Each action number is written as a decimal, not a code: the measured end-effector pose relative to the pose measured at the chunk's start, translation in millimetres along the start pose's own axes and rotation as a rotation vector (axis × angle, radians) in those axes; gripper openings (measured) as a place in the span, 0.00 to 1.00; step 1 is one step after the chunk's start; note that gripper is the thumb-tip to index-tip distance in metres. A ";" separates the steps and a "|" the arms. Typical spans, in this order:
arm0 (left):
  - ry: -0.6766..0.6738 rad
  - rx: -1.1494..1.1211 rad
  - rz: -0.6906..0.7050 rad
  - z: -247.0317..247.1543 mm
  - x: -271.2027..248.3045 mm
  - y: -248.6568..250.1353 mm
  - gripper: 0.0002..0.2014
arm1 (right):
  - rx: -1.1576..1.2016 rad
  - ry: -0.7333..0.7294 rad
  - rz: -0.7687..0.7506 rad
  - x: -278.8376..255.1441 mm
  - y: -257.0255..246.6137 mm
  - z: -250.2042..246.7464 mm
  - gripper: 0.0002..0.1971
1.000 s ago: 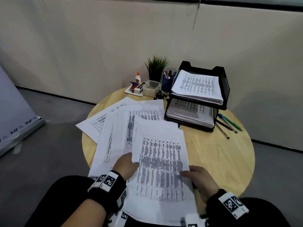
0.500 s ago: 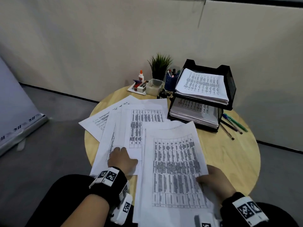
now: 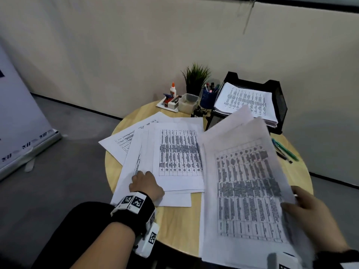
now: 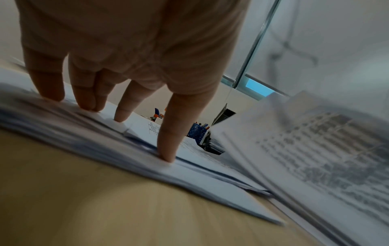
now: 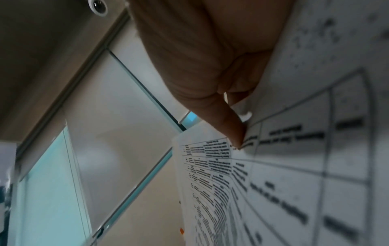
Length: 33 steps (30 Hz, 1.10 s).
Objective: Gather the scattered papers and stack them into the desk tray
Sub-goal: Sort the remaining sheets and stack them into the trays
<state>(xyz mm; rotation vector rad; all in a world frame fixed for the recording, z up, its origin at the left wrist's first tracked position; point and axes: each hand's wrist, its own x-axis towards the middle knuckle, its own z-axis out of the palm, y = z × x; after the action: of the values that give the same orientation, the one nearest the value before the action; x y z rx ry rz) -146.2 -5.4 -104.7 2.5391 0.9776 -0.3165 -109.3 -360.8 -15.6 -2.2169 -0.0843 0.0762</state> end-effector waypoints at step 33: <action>-0.074 -0.068 -0.042 -10.8 13.5 26.9 0.07 | 0.578 -0.050 0.320 7.8 21.3 77.8 0.13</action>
<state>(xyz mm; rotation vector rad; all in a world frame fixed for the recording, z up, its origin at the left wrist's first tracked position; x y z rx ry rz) -117.4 -10.8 -92.0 2.4307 0.9974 -0.3794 -107.4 -311.3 -79.7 -1.6336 0.2391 0.2937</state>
